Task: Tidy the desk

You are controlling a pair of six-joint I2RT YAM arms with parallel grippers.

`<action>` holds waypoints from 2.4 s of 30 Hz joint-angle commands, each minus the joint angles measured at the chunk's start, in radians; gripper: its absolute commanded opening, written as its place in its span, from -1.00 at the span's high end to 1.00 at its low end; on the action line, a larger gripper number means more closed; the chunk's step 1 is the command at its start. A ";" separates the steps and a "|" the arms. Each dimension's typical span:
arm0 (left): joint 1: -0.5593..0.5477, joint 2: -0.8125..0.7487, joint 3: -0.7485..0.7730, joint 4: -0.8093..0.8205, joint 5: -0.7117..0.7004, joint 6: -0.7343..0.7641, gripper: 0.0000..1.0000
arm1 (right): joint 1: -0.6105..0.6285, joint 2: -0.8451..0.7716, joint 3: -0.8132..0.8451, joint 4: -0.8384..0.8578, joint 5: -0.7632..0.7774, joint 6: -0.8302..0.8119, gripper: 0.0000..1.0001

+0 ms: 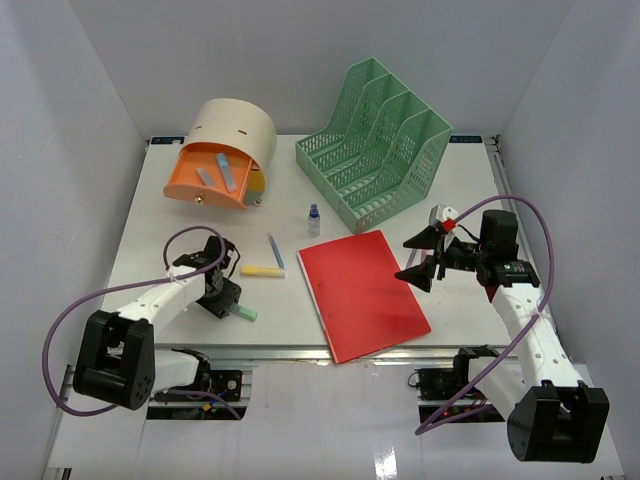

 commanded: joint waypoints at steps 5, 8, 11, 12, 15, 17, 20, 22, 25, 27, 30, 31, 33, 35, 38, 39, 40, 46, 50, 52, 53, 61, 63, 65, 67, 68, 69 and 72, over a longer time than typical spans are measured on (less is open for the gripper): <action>0.018 -0.066 0.021 0.002 0.016 0.048 0.87 | -0.011 -0.011 0.002 0.010 -0.025 0.006 -0.80; 0.018 -0.142 0.097 -0.058 0.033 0.073 0.96 | -0.015 -0.012 0.002 0.010 -0.028 0.006 -0.80; 0.018 -0.265 0.217 -0.105 0.070 0.074 1.00 | -0.014 -0.010 0.002 0.011 -0.026 0.006 -0.80; 0.018 -0.294 0.261 -0.112 0.075 0.066 1.00 | -0.014 -0.007 0.002 0.010 -0.026 0.005 -0.80; 0.019 -0.319 0.423 -0.120 0.073 0.039 1.00 | -0.014 -0.001 0.003 0.010 -0.021 0.004 -0.80; 0.020 -0.263 0.554 -0.115 0.067 0.024 1.00 | -0.014 0.008 0.003 0.010 -0.015 0.003 -0.80; 0.019 -0.140 0.754 -0.091 0.043 0.026 1.00 | -0.015 0.011 0.001 0.010 -0.006 0.000 -0.80; 0.027 -0.018 0.860 -0.086 0.022 0.037 1.00 | -0.014 0.014 0.000 0.010 -0.002 0.000 -0.80; 0.059 0.097 1.028 -0.098 0.012 0.062 1.00 | -0.016 0.014 0.000 0.010 -0.002 -0.001 -0.80; 0.093 0.194 1.122 -0.103 0.015 0.079 1.00 | -0.046 0.011 -0.002 0.009 -0.003 -0.002 -0.80; 0.146 0.293 1.189 -0.114 0.027 0.090 1.00 | -0.051 0.007 -0.002 0.008 -0.002 -0.002 -0.80; 0.157 0.305 1.199 -0.115 0.030 0.097 1.00 | -0.052 0.006 -0.002 0.008 -0.001 -0.002 -0.80; 0.196 0.336 1.202 -0.117 0.043 0.104 1.00 | -0.052 0.006 0.000 0.009 -0.002 -0.002 -0.80; 0.227 0.353 1.195 -0.111 0.058 0.114 0.99 | -0.052 0.005 0.000 0.008 -0.002 -0.002 -0.80; 0.252 0.368 1.176 -0.103 0.061 0.147 0.89 | -0.054 0.006 0.000 0.008 -0.003 -0.002 -0.81; 0.255 0.374 1.172 -0.105 0.063 0.154 0.80 | -0.054 0.006 0.001 0.007 -0.003 -0.003 -0.80; 0.258 0.381 1.170 -0.111 0.064 0.157 0.70 | -0.053 0.007 0.002 0.006 -0.003 -0.004 -0.81; 0.264 0.399 1.165 -0.096 0.085 0.182 -0.10 | -0.057 0.005 0.000 0.005 0.002 -0.005 -0.81; 0.264 0.403 1.215 -0.105 0.100 0.205 -0.34 | -0.063 0.005 0.000 0.004 0.002 -0.006 -0.81; 0.264 0.391 1.236 -0.111 0.110 0.217 -0.41 | -0.066 0.003 0.000 0.003 0.001 -0.007 -0.80; 0.264 0.384 1.247 -0.114 0.118 0.225 -0.43 | -0.068 0.003 0.000 0.002 0.000 -0.007 -0.80; 0.264 -0.064 0.781 0.240 0.572 0.368 -0.44 | -0.075 0.000 0.002 -0.001 -0.002 -0.009 -0.80; 0.264 -0.157 0.610 0.312 0.666 0.347 -0.45 | -0.077 0.003 0.002 -0.003 0.000 -0.010 -0.80; 0.264 -0.281 0.451 0.304 0.719 0.335 -0.46 | -0.080 0.005 0.004 -0.007 -0.002 -0.013 -0.81; 0.264 -0.358 0.369 0.285 0.744 0.328 -0.47 | -0.082 0.008 0.003 -0.009 -0.003 -0.014 -0.81; 0.264 -0.421 0.318 0.265 0.750 0.317 -0.46 | -0.083 0.009 0.003 -0.010 -0.003 -0.014 -0.81; 0.264 -0.485 0.267 0.245 0.757 0.307 -0.46 | -0.084 0.009 0.003 -0.010 -0.003 -0.014 -0.81; 0.264 -0.563 0.122 0.226 0.762 0.244 -0.46 | -0.086 0.012 0.005 -0.009 -0.002 -0.014 -0.80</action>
